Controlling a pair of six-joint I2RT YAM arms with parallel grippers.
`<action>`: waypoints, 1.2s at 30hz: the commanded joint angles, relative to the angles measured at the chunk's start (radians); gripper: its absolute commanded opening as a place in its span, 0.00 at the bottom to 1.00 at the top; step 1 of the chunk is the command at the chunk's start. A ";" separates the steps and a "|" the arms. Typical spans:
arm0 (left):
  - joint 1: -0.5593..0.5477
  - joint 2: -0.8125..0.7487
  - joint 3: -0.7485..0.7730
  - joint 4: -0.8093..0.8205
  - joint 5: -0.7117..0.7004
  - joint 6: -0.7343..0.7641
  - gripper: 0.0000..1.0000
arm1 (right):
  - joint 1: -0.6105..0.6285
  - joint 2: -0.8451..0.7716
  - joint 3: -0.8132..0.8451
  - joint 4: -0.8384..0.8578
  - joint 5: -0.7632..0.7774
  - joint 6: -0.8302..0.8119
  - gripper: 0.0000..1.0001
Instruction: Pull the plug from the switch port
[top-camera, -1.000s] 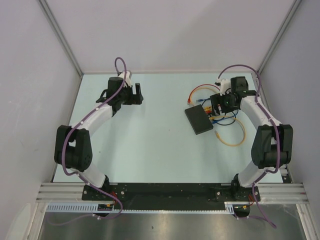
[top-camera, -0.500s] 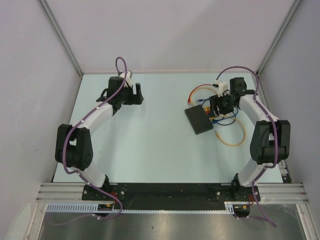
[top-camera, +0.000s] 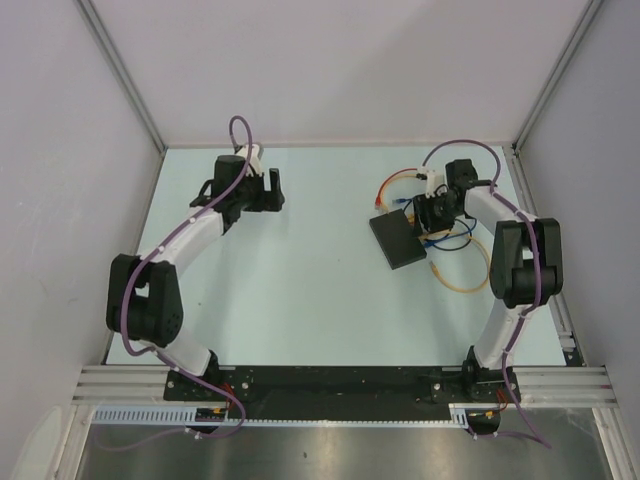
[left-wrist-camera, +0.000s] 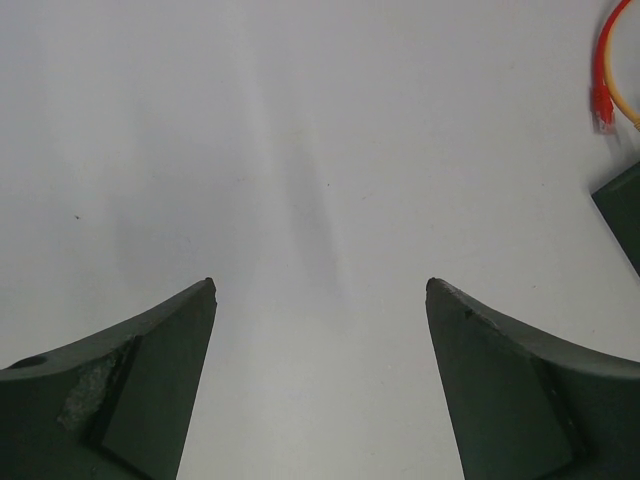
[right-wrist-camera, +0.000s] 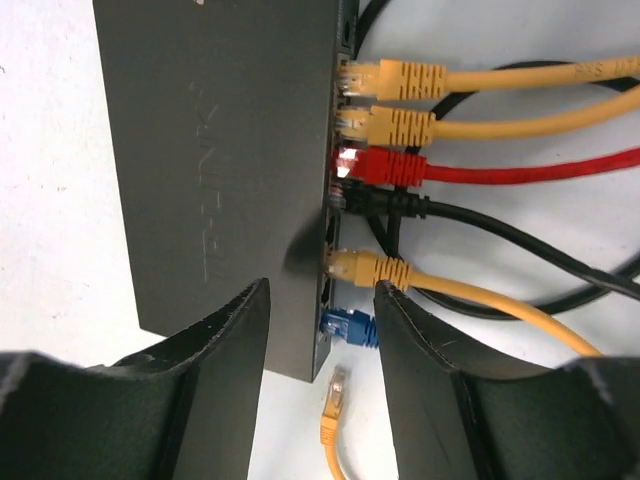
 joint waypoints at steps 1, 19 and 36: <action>-0.006 -0.070 -0.032 0.033 -0.018 0.023 0.90 | 0.026 0.018 0.043 0.032 -0.003 0.000 0.51; -0.006 -0.096 -0.067 0.058 -0.027 0.023 0.91 | 0.049 0.017 0.052 0.112 0.092 0.077 0.50; -0.006 -0.078 -0.046 0.047 -0.018 0.026 0.91 | 0.020 0.080 0.060 0.031 -0.021 -0.020 0.65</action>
